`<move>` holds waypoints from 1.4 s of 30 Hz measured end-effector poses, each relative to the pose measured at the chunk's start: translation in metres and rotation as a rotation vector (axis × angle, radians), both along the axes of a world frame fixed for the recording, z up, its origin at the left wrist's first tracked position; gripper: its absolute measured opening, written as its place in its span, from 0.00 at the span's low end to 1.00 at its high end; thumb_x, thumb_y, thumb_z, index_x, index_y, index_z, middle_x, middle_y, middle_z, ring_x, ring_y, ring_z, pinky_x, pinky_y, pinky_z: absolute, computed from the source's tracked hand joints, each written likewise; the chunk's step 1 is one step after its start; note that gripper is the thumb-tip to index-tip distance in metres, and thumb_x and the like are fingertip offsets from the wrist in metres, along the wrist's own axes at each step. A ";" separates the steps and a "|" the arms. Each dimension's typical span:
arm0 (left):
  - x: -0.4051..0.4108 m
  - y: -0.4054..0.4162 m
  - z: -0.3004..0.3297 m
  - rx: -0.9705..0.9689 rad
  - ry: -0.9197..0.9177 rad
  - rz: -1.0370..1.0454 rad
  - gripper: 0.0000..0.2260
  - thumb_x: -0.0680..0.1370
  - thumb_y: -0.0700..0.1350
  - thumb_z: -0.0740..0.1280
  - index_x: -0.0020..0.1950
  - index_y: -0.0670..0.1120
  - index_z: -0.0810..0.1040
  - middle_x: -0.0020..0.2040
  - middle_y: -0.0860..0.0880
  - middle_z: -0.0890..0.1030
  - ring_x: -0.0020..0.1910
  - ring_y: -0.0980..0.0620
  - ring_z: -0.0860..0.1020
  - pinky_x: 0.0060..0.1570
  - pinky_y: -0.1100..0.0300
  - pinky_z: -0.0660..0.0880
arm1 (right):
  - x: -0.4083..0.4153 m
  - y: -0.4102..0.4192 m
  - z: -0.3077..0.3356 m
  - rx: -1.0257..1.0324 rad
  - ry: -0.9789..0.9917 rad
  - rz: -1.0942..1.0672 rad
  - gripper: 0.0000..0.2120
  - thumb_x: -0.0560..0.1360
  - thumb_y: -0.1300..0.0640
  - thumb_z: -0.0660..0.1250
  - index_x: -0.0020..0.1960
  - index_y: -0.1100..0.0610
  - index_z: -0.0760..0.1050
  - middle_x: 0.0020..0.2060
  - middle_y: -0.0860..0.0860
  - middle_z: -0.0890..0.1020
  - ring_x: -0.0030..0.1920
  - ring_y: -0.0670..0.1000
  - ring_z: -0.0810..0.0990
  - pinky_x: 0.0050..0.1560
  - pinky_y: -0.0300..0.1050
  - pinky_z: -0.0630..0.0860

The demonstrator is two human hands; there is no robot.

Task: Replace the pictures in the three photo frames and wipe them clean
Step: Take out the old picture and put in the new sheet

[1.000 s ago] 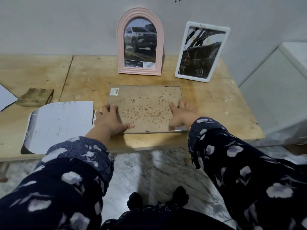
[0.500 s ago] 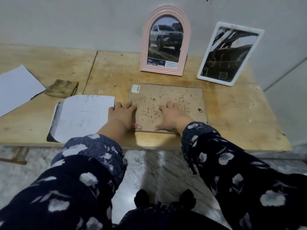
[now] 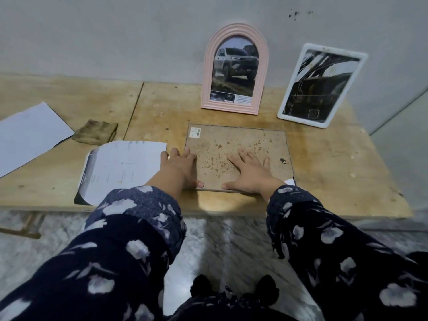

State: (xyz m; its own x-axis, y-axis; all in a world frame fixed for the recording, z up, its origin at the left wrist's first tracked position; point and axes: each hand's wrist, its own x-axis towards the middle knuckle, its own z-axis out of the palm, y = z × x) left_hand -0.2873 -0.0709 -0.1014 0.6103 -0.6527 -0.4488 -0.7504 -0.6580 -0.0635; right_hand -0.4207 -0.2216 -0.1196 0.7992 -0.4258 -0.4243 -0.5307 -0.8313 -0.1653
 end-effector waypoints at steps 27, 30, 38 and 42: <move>-0.019 0.015 -0.006 -0.188 0.147 0.440 0.37 0.68 0.60 0.72 0.72 0.51 0.60 0.69 0.44 0.61 0.69 0.41 0.59 0.66 0.45 0.59 | -0.080 -0.040 -0.008 -0.175 -0.260 -0.751 0.24 0.78 0.45 0.56 0.69 0.58 0.66 0.65 0.57 0.68 0.66 0.59 0.65 0.65 0.56 0.63; -0.024 0.014 -0.011 -0.253 0.197 0.502 0.32 0.70 0.59 0.69 0.69 0.49 0.64 0.67 0.44 0.63 0.68 0.41 0.60 0.64 0.46 0.60 | -0.089 -0.051 -0.009 0.026 -0.229 -0.887 0.23 0.79 0.44 0.52 0.64 0.57 0.73 0.62 0.56 0.73 0.64 0.59 0.68 0.63 0.56 0.63; -0.003 0.011 -0.005 -0.742 0.405 0.818 0.39 0.71 0.76 0.42 0.65 0.53 0.73 0.65 0.43 0.73 0.65 0.39 0.68 0.66 0.37 0.63 | -0.088 -0.074 0.025 0.505 -0.607 -1.081 0.32 0.78 0.33 0.44 0.46 0.54 0.79 0.49 0.54 0.82 0.51 0.57 0.79 0.55 0.50 0.72; 0.007 0.004 0.029 -1.231 0.767 0.972 0.34 0.76 0.70 0.42 0.64 0.49 0.72 0.63 0.47 0.74 0.63 0.49 0.71 0.66 0.48 0.65 | -0.084 -0.083 0.057 0.815 -0.925 -1.114 0.28 0.79 0.33 0.44 0.58 0.51 0.73 0.63 0.51 0.75 0.64 0.53 0.71 0.67 0.50 0.61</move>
